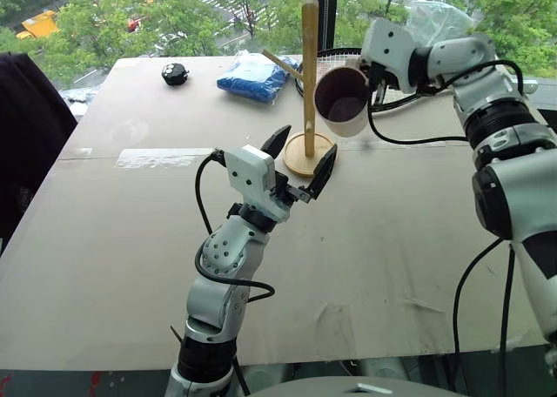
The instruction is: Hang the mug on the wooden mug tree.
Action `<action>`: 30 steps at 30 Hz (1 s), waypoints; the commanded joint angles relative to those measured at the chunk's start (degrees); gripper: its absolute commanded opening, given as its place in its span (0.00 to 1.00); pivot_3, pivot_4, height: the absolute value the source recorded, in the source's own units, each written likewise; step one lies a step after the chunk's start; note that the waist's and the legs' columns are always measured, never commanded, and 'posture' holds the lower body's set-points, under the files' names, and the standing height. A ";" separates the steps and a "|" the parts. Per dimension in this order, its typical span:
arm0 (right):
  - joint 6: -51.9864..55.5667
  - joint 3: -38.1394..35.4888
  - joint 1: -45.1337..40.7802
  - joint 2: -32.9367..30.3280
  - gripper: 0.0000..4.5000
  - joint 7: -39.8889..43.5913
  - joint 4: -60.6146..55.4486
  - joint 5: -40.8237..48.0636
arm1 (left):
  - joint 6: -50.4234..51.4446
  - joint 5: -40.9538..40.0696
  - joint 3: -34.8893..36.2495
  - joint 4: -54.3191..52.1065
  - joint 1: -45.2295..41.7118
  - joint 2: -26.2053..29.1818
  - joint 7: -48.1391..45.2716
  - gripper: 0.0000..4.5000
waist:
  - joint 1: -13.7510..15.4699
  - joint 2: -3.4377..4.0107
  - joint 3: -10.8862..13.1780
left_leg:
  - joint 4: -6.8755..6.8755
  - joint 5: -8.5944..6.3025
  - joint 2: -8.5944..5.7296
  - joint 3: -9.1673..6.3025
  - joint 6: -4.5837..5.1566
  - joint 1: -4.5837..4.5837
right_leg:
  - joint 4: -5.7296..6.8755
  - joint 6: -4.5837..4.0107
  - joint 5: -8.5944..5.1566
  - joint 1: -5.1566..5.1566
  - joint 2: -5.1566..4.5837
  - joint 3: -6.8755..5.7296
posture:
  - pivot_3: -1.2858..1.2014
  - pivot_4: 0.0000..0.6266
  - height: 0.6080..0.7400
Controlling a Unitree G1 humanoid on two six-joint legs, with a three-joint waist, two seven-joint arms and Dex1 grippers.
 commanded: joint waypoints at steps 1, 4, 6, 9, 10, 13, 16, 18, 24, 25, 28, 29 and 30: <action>0.28 -1.73 -3.05 0.46 0.02 -1.24 -1.10 0.08 | -1.56 -0.24 0.09 -1.94 -0.51 -0.34 0.21 1.00 | 0.01 0.00 0.00 | 0.00 0.00 0.00 0.00 0.00 0.00 | 0.00 0.00 0.00 0.00 0.00 0.00 | 0.52 0.24 1.00; 0.72 -1.50 -3.80 1.32 0.02 -1.48 -0.96 -0.63 | -2.01 0.05 -0.07 -1.71 -0.52 -0.44 0.30 1.00 | 0.00 0.00 0.00 | 0.01 0.00 0.00 0.00 0.00 0.00 | 0.00 0.00 0.00 0.01 0.00 0.01 | 0.52 0.24 1.00; 1.69 -1.42 -4.30 1.92 0.02 -1.78 -0.84 -1.07 | -2.28 0.29 -0.23 -1.59 -0.58 -0.55 0.40 1.00 | -0.04 0.00 0.00 | 0.01 0.00 0.00 0.01 0.00 0.01 | 0.01 0.00 0.00 0.01 0.00 0.02 | 0.52 0.24 1.00; 2.81 -1.52 -4.65 2.35 0.02 -2.15 -0.76 -1.57 | -2.48 0.58 -0.43 -1.47 -0.66 -0.73 0.53 1.00 | -0.04 0.00 0.00 | 0.00 0.00 0.00 0.00 0.00 0.00 | 0.02 0.00 0.00 0.00 0.00 0.01 | 0.52 0.24 1.00; 2.97 -1.43 -4.62 2.40 0.07 -1.57 -0.78 -1.80 | -2.58 0.62 -0.34 -1.48 -0.58 -0.76 0.55 1.00 | -0.05 0.00 0.00 | 0.00 0.00 0.00 0.00 0.00 0.00 | 0.02 0.00 0.00 0.00 0.00 0.01 | 0.52 0.24 1.00; 3.31 -1.44 -4.41 2.44 0.30 -0.24 -0.85 -2.06 | -2.88 0.67 -0.08 -1.38 -0.34 -0.80 0.54 1.00 | -0.04 0.01 0.00 | 0.00 0.00 0.00 0.00 0.00 0.00 | 0.01 0.00 0.00 0.00 0.00 0.00 | 0.52 0.24 1.00; 3.20 -1.61 -4.15 2.05 0.62 0.96 -1.00 -1.98 | -2.97 0.63 -0.09 -1.27 -0.24 -0.91 0.59 1.00 | -0.04 0.01 0.00 | 0.01 0.00 0.00 0.01 0.00 0.00 | 0.02 0.00 0.00 0.00 0.00 0.01 | 0.52 0.24 1.00; 3.46 -2.04 -4.22 1.58 0.79 0.91 -1.06 -1.71 | -2.98 0.56 -0.11 -1.13 -0.29 -0.92 0.52 1.00 | -0.03 0.01 0.00 | 0.01 0.00 0.00 0.00 0.00 0.01 | 0.02 0.00 0.00 0.01 0.01 0.01 | 0.52 0.24 1.00; 4.76 -3.37 -3.32 -1.93 0.99 1.01 -1.15 -1.31 | -2.64 0.38 -0.26 -1.19 -0.10 -0.80 0.39 1.00 | 0.08 0.01 0.00 | 0.01 0.00 0.00 0.00 0.00 0.00 | 0.01 0.00 0.00 0.01 0.00 0.00 | 0.52 0.24 1.00; 5.38 -4.06 -2.77 -2.94 0.99 1.55 -1.22 -0.73 | -2.35 0.25 -0.17 -1.40 0.13 -0.62 0.33 1.00 | 0.12 0.01 0.00 | 0.01 0.00 0.00 0.01 0.00 0.00 | 0.01 0.00 0.00 0.01 0.00 0.01 | 0.52 0.24 1.00; 8.05 -6.37 -0.21 -6.48 0.99 6.66 -1.68 1.80 | -1.06 -0.29 0.74 -2.45 1.59 0.83 -0.15 1.00 | 0.25 0.01 0.00 | 0.01 0.00 0.00 0.00 0.00 0.00 | 0.00 0.00 0.00 0.01 0.00 0.01 | 0.52 0.24 1.00; 9.20 -7.34 1.05 -7.76 0.99 8.90 -2.07 2.93 | -0.65 -0.66 1.21 -3.03 2.46 1.59 -0.47 1.00 | 0.32 0.01 -0.01 | 0.00 0.00 0.00 -0.01 0.00 -0.01 | -0.02 0.00 0.00 0.02 0.00 0.01 | 0.52 0.24 1.00; 10.49 -8.37 2.42 -8.96 0.99 11.04 -2.64 4.17 | -0.19 -1.11 1.68 -3.66 3.43 2.40 -0.79 1.00 | 0.31 0.01 -0.01 | 0.00 0.00 0.00 -0.01 0.00 -0.01 | -0.04 0.00 0.00 0.02 -0.01 0.02 | 0.52 0.24 1.00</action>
